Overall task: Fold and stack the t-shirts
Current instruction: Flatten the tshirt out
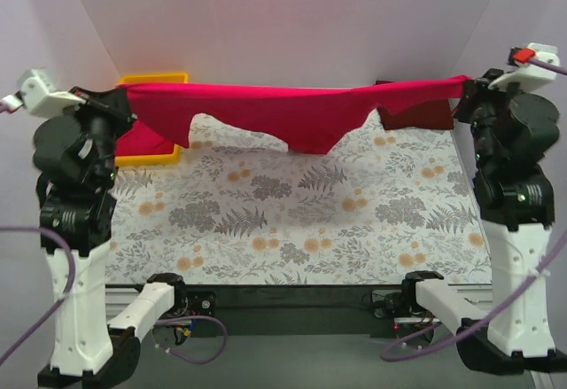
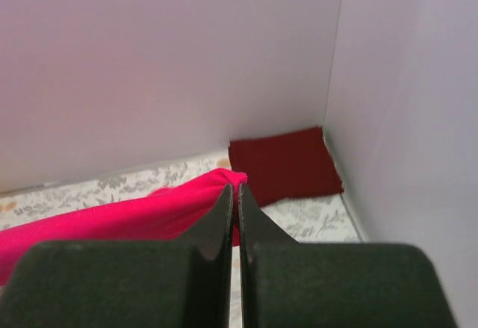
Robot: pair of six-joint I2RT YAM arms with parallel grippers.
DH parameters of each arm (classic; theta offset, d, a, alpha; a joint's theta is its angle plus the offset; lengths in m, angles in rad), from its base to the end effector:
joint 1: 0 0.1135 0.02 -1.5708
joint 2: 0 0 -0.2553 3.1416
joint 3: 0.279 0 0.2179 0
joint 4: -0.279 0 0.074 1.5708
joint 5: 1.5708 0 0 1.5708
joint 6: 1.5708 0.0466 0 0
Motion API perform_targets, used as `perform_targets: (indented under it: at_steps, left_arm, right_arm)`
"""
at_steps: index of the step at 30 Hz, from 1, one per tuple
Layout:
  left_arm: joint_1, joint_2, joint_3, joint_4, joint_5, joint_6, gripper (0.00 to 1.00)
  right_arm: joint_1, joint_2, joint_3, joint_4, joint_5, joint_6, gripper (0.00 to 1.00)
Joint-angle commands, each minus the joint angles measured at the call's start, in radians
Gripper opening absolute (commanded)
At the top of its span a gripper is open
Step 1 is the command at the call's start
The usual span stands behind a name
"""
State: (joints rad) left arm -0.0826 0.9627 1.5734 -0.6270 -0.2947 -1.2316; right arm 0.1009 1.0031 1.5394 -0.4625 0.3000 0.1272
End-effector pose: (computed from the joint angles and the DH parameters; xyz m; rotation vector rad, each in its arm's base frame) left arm 0.1306 0.0028 0.4904 -1.0828 1.2358 -0.7860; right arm 0.1509 0.0014 0.4961 0.2604 1.4777 -0.0409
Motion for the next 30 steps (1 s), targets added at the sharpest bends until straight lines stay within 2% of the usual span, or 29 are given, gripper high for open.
perform_targets:
  at_steps: [1, 5, 10, 13, 16, 19, 21, 23, 24, 25, 30]
  left_arm:
    - [0.006, -0.091, 0.074, -0.005, 0.000, 0.115, 0.00]
    - [0.004, -0.174, 0.120, 0.000, 0.094, 0.142, 0.00]
    - [-0.003, -0.191, 0.166, 0.015, 0.202, 0.152, 0.00]
    - [-0.008, -0.167, 0.192, 0.012, 0.209, 0.162, 0.00]
    - [-0.008, -0.116, 0.153, 0.003, 0.190, 0.176, 0.00]
    - [-0.008, -0.067, 0.018, 0.025, 0.172, 0.173, 0.00]
    - [-0.008, -0.045, -0.082, 0.079, 0.135, 0.167, 0.00]
    - [-0.008, -0.009, -0.246, 0.133, 0.083, 0.167, 0.00]
    - [-0.008, 0.008, -0.295, 0.189, 0.057, 0.164, 0.00]
    - [-0.008, 0.057, -0.387, 0.219, 0.040, 0.161, 0.00]
    - [-0.006, 0.273, -0.538, 0.372, -0.093, 0.101, 0.00]
  right_arm:
    - [-0.010, -0.118, 0.091, 0.045, -0.018, -0.162, 0.01]
    - [-0.010, -0.179, 0.188, 0.044, -0.082, -0.260, 0.01]
    - [-0.010, -0.184, 0.339, 0.033, -0.093, -0.362, 0.01]
    - [-0.009, -0.146, 0.415, 0.035, -0.102, -0.417, 0.01]
    - [-0.009, -0.087, 0.432, 0.033, -0.143, -0.436, 0.01]
    - [-0.009, -0.023, 0.357, 0.054, -0.212, -0.422, 0.01]
    - [-0.009, 0.020, 0.230, 0.090, -0.246, -0.419, 0.01]
    - [-0.009, 0.057, 0.129, 0.178, -0.268, -0.416, 0.01]
    - [-0.009, 0.071, 0.019, 0.211, -0.288, -0.416, 0.01]
    - [-0.009, 0.089, -0.028, 0.282, -0.292, -0.411, 0.01]
    - [-0.009, 0.256, -0.284, 0.490, -0.360, -0.391, 0.01]
